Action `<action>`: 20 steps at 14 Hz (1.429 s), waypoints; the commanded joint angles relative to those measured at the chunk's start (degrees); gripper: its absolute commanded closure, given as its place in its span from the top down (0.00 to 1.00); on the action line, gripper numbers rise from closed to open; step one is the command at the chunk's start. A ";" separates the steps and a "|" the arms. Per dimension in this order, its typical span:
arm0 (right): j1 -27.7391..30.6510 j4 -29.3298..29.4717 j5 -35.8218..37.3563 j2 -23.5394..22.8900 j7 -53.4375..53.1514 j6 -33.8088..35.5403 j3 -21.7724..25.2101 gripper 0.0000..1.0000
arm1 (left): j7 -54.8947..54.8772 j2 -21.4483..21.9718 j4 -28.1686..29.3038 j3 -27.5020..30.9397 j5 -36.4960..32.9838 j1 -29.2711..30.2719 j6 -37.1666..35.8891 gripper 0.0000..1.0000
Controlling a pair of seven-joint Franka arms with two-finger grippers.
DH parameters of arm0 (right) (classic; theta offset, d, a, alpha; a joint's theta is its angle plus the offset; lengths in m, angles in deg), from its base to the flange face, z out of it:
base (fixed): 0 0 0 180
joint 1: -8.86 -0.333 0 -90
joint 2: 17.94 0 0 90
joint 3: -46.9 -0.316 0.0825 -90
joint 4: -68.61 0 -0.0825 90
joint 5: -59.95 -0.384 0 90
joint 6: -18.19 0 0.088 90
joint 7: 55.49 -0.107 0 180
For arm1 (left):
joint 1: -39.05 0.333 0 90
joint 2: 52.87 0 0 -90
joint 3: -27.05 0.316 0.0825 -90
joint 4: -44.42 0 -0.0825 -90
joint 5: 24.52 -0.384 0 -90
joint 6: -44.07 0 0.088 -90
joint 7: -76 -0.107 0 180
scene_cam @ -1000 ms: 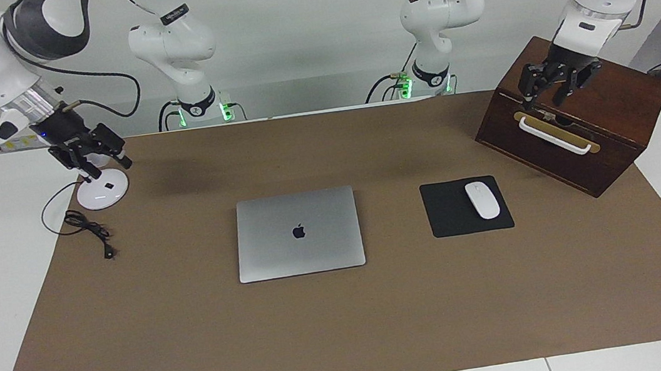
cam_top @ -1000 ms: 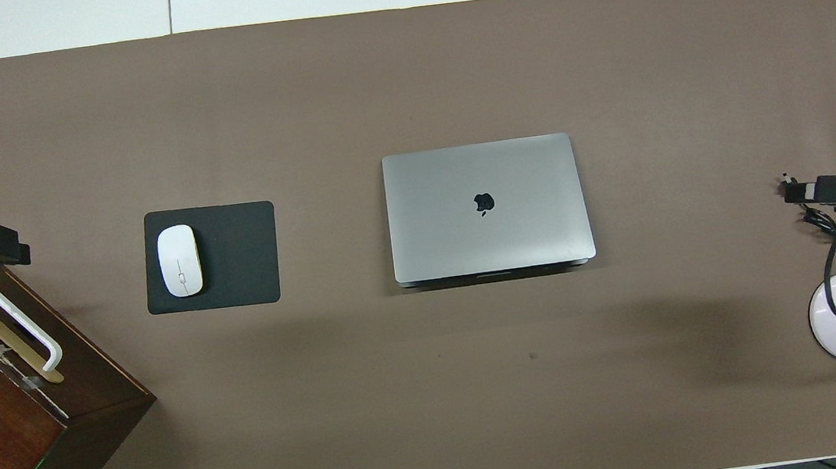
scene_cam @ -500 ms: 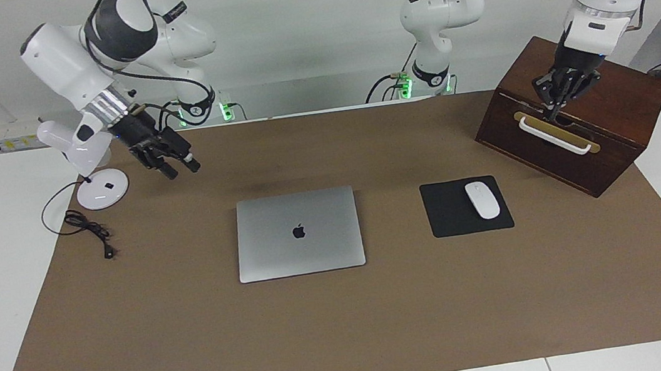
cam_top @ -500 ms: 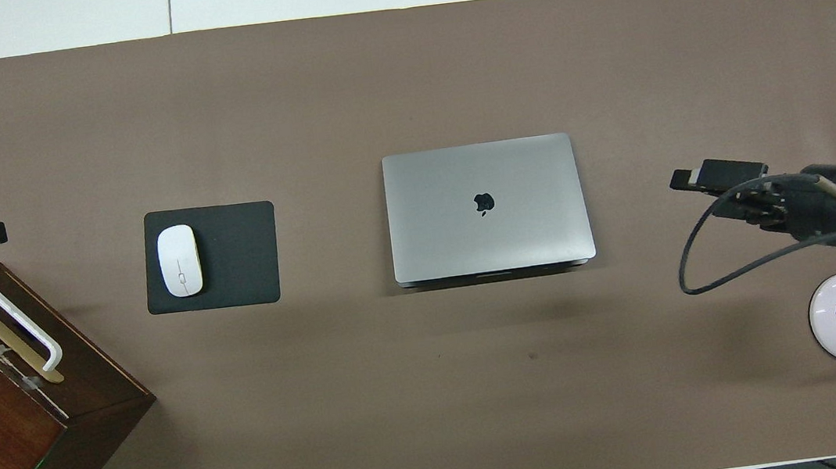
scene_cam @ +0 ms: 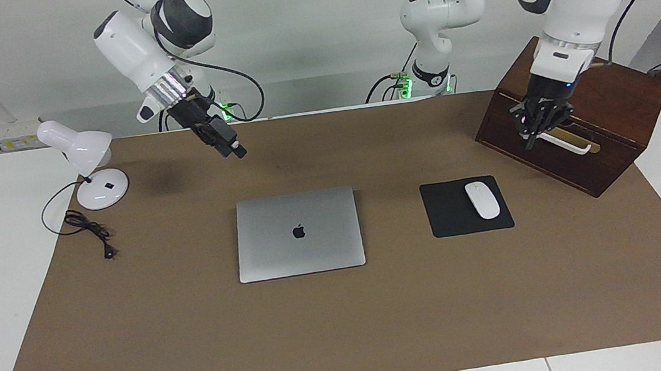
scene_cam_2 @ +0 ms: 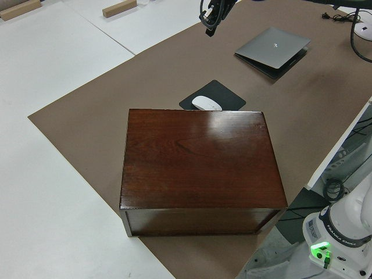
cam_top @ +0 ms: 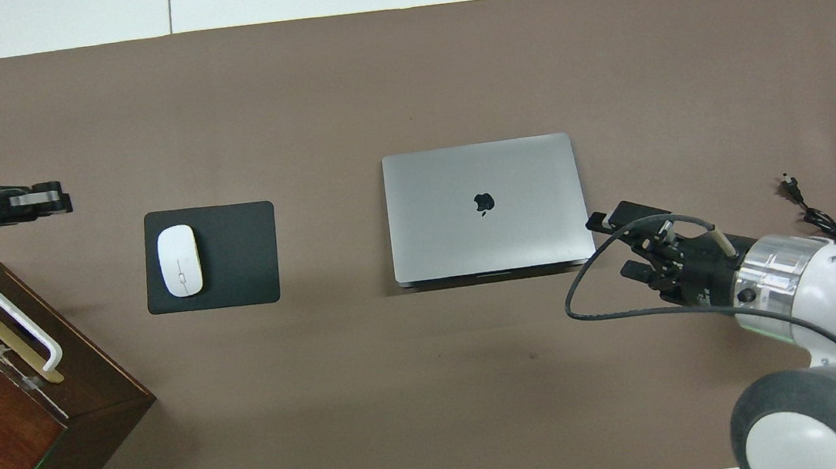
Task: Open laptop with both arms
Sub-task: 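Move the left gripper and the right gripper toward the laptop's front edge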
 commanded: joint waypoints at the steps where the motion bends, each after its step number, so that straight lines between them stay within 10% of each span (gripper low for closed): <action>1: -2.80 -4.98 -2.44 1.61 -1.23 -6.85 -0.08 1.00 | -1.88 3.51 10.98 0.63 0.78 -4.38 11.82 0.00; 8: -10.27 -7.72 -13.25 -2.33 -0.53 -17.93 -0.08 1.00 | -4.85 -0.09 27.08 0.63 0.78 -13.97 42.67 0.00; 16: -17.57 -5.18 -31.69 -15.51 10.88 -26.47 -0.08 1.00 | -11.11 -2.03 35.96 0.71 0.60 -24.95 59.21 0.00; 20: -18.19 -3.59 -39.00 -18.42 17.82 -26.47 -0.08 1.00 | -10.94 -9.83 38.52 0.63 0.60 -29.79 74.92 0.00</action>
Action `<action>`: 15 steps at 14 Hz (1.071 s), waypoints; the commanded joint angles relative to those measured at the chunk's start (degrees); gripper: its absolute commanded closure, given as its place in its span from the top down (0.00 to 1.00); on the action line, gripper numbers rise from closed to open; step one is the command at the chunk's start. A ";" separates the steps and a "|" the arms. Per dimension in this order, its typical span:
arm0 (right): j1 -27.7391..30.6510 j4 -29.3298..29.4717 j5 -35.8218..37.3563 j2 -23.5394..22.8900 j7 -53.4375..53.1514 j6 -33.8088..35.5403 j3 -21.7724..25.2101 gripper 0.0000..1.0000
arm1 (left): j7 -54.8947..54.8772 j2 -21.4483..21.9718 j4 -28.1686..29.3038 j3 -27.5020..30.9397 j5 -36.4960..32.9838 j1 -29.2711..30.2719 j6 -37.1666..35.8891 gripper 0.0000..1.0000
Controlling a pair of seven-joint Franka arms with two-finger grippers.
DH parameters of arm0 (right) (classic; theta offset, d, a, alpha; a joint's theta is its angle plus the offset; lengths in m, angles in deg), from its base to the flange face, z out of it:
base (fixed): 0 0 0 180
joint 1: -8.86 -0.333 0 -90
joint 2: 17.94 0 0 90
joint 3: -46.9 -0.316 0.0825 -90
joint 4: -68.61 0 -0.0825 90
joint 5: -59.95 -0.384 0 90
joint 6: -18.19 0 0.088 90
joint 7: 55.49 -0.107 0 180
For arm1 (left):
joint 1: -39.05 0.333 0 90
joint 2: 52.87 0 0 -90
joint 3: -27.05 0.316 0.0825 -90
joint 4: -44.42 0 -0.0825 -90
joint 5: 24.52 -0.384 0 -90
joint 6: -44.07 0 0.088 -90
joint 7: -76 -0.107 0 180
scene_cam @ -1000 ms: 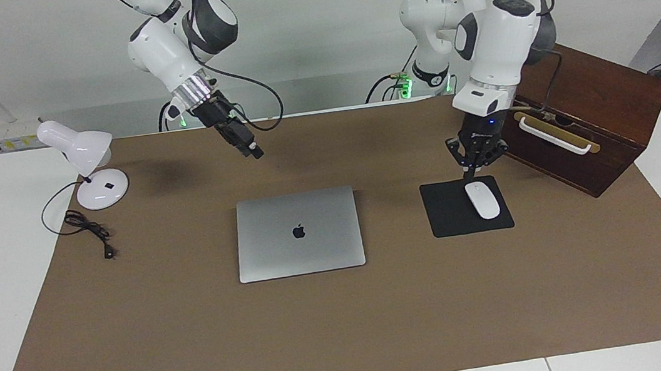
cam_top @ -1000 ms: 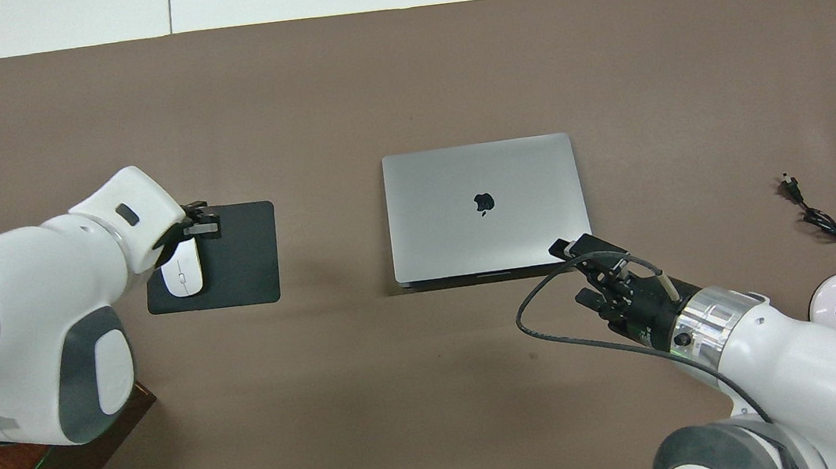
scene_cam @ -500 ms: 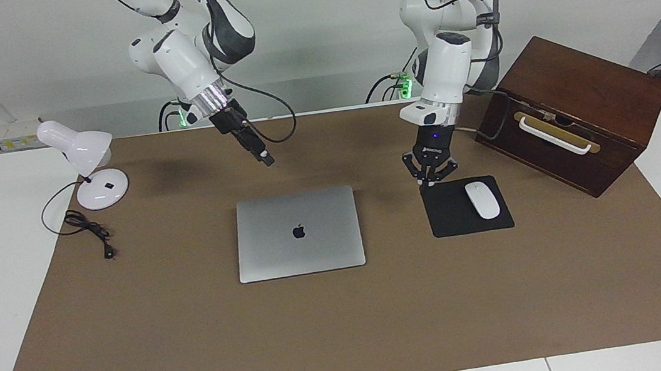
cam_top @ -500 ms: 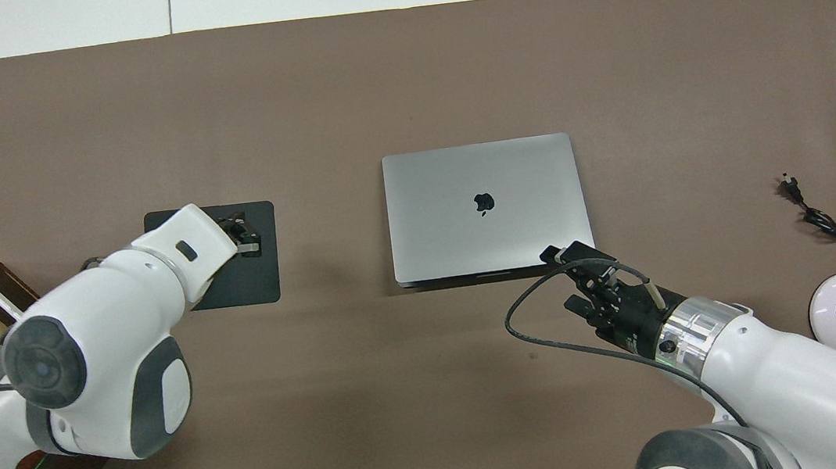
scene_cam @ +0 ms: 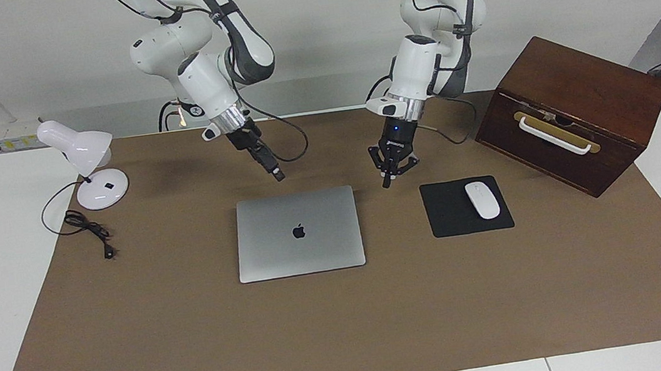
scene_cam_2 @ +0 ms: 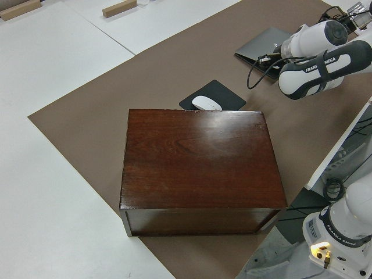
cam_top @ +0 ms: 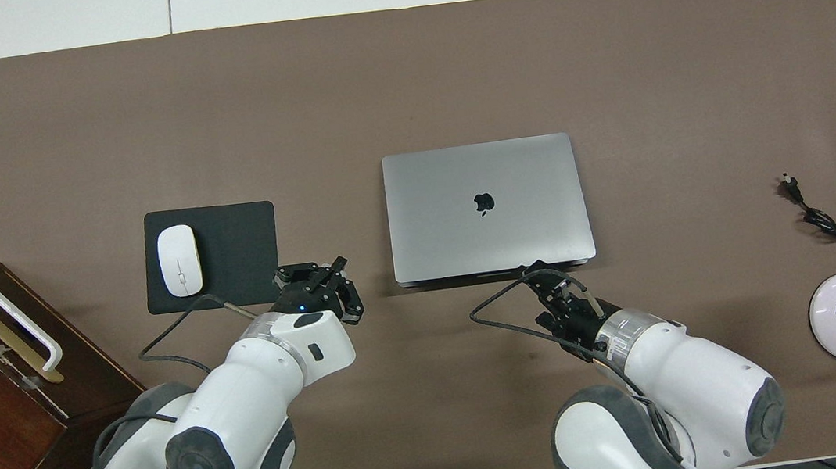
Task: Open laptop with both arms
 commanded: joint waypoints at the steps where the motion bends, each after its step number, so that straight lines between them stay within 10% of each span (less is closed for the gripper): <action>1: -0.29 2.35 -5.15 -2.44 5.59 -0.94 0.07 1.00 | -1.48 -6.53 1.54 0.89 0.58 -3.02 10.79 0.00; 15: 0.23 7.54 -11.58 -7.19 14.13 -0.94 0.16 1.00 | -1.57 -16.75 -8.30 0.63 -0.12 -6.36 11.08 0.00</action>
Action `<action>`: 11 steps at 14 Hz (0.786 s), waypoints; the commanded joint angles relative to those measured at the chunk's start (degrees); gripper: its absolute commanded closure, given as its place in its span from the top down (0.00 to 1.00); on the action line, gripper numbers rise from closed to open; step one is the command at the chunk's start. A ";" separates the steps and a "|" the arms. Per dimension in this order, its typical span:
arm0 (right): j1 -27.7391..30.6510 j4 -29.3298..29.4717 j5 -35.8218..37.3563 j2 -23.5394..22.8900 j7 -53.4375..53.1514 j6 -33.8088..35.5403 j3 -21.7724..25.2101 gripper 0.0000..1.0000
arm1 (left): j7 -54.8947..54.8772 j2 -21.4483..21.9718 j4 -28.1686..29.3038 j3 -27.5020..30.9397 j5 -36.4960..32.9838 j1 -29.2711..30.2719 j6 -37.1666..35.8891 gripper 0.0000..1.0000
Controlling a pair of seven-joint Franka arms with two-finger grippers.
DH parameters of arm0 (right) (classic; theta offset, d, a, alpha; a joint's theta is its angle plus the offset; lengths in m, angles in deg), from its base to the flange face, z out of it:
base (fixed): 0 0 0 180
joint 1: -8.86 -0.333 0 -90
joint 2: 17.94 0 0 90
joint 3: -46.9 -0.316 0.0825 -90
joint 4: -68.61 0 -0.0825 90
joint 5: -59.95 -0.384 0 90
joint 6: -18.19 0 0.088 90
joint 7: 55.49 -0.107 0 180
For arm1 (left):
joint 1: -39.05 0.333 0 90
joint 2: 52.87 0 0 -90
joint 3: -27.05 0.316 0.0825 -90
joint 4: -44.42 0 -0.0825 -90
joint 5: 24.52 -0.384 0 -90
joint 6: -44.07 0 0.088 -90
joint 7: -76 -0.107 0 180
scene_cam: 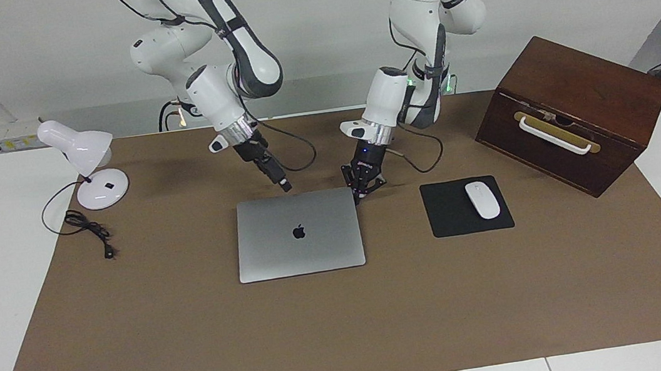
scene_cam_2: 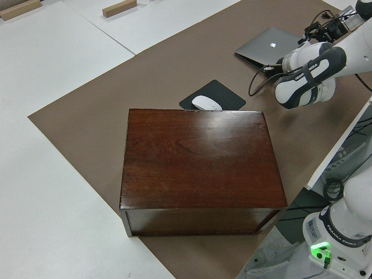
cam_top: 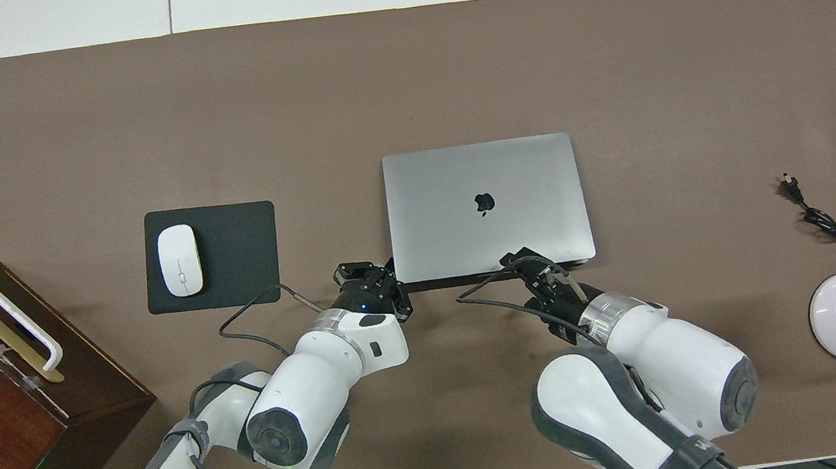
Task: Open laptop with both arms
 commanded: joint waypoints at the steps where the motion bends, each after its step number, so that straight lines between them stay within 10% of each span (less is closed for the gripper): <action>1: 0.34 2.02 -2.36 -1.40 3.24 -0.94 -0.01 1.00 | -0.48 -1.58 -2.08 0.59 -0.05 -1.47 1.03 0.00; 11: 0.42 3.16 -2.36 -2.02 3.59 -0.76 0.07 1.00 | -0.39 -1.67 -2.52 0.59 0.13 -1.82 0.86 0.00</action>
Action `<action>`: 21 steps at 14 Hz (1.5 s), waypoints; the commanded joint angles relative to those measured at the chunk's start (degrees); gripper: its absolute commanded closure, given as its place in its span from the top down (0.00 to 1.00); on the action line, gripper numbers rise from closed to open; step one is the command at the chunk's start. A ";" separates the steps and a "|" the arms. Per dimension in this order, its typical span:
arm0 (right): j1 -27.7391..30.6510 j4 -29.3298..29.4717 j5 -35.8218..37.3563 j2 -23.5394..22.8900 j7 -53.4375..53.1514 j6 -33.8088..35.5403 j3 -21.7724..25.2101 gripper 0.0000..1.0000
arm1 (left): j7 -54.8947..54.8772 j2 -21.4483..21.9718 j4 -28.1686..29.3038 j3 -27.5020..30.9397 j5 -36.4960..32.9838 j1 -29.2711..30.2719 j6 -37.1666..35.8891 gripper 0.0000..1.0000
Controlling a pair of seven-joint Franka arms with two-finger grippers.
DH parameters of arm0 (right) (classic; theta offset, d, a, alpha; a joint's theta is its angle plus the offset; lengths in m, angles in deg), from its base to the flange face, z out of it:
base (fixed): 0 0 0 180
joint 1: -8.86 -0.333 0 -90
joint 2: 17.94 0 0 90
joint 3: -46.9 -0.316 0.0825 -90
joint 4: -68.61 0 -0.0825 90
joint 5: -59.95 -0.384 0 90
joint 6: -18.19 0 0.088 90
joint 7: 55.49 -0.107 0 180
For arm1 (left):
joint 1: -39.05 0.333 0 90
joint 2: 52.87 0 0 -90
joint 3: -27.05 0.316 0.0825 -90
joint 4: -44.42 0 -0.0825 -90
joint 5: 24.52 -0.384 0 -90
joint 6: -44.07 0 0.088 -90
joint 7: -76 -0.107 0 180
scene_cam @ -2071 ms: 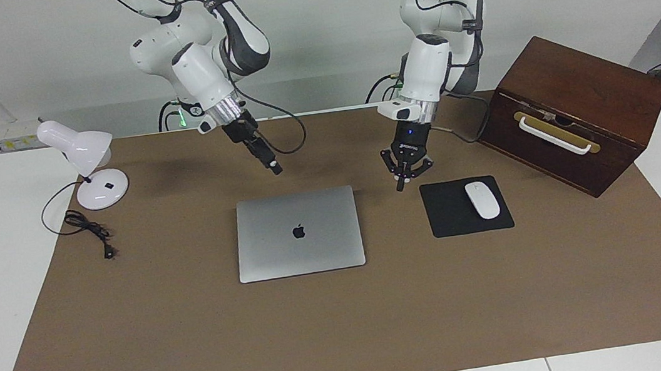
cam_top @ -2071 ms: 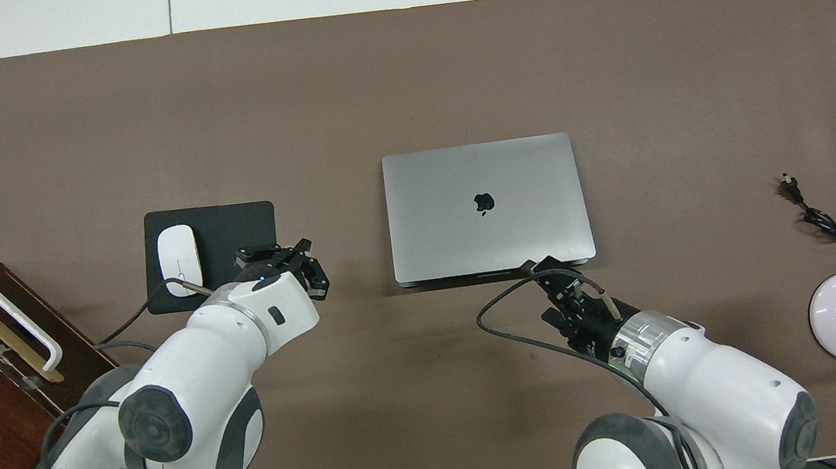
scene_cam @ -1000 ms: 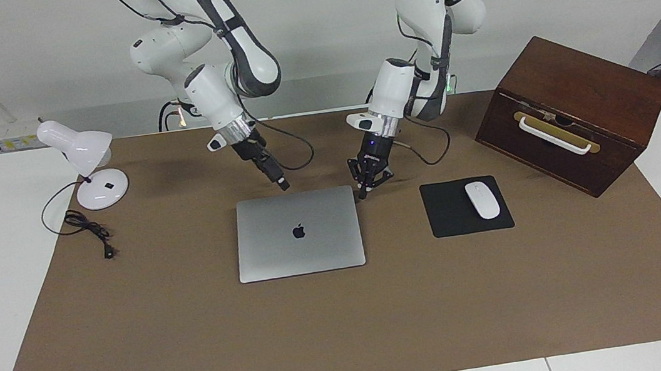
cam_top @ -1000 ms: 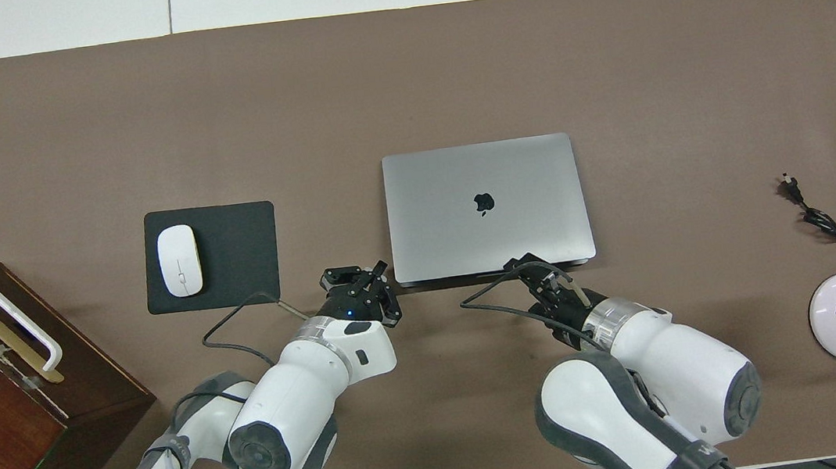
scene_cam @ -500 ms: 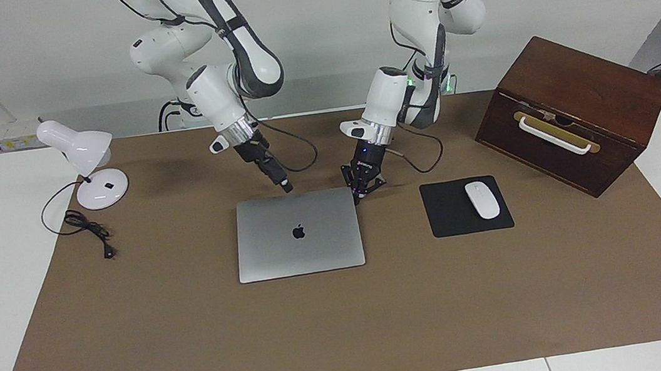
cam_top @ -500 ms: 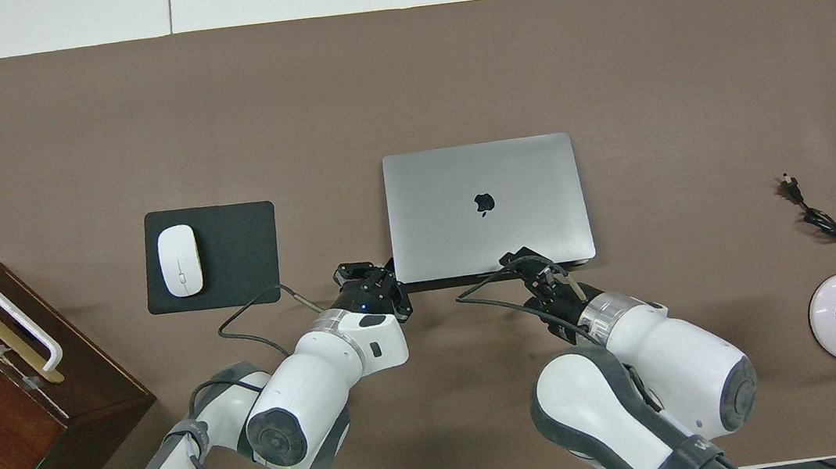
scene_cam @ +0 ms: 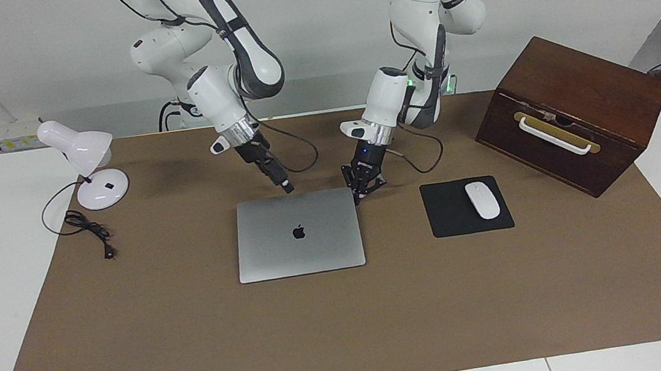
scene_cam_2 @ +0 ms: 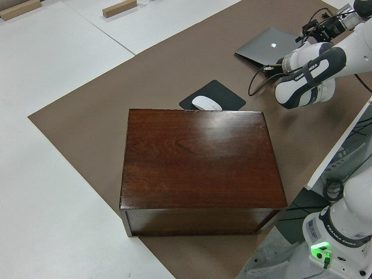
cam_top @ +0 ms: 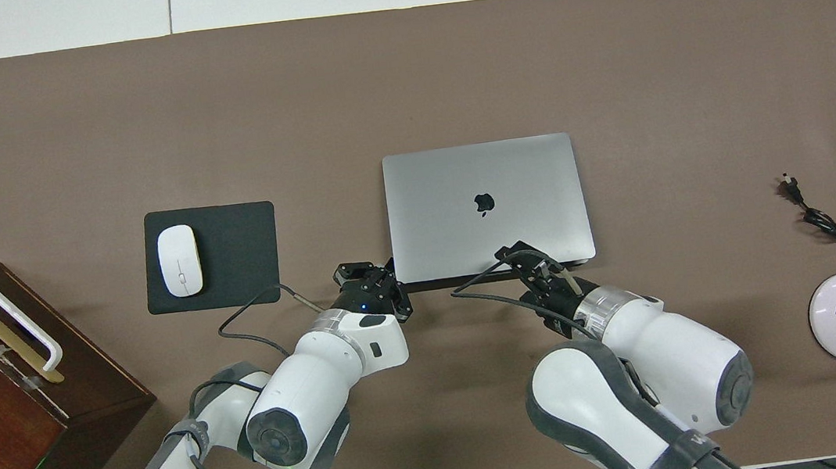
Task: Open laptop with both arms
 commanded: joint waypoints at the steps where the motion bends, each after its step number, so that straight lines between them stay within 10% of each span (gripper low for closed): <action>1: 0.66 1.25 -2.36 -1.11 4.03 -0.67 -0.01 1.00 | -0.19 -1.76 -2.51 0.57 0.13 -1.87 0.94 0.00; 21: 2.60 8.01 -2.36 -6.30 8.08 -0.93 -0.01 1.00 | -0.19 -1.76 -1.89 0.57 0.30 -2.92 0.94 0.00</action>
